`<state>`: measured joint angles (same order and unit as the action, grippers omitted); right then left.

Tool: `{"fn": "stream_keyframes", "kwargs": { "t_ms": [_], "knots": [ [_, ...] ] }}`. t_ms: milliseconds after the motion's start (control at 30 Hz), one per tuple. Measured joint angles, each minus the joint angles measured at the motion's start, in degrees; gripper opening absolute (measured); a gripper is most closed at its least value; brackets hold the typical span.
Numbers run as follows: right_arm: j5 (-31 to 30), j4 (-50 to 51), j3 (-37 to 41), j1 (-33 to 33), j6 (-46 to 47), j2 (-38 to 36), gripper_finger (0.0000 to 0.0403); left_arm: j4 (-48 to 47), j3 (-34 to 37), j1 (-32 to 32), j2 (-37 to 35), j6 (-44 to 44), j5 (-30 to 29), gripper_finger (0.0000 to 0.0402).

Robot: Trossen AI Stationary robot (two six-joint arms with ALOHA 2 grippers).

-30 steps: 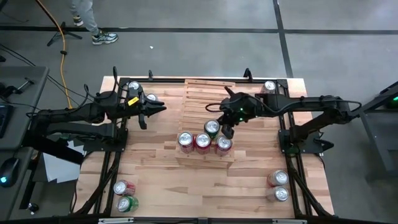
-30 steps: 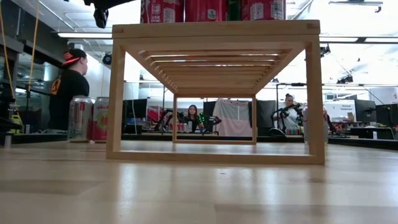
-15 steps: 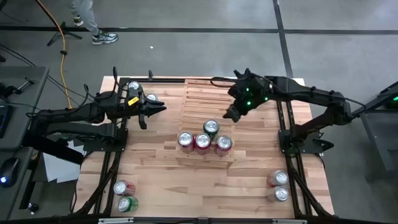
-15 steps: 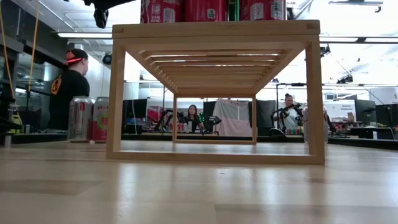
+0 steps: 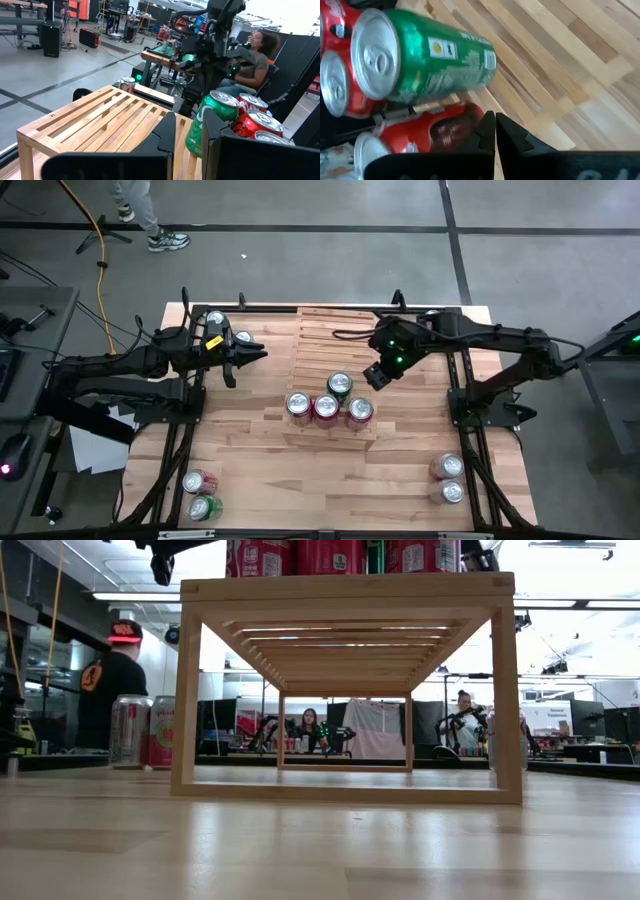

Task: Place canned beverage on shelf
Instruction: Put the top right green soda can on the shelf

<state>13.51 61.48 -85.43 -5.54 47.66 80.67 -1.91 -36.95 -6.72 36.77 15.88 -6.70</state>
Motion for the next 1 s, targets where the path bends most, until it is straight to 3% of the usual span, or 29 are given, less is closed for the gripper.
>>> {"fn": "stream_keyframes", "kwargs": {
  "t_ms": [1000],
  "knots": [
    [5.4, -14.0, 0.0, 0.8, 7.7, 1.8, 0.0, -0.4, 0.0, 0.0, 0.0, -1.6, 0.0, 0.0003]
  ]
}}
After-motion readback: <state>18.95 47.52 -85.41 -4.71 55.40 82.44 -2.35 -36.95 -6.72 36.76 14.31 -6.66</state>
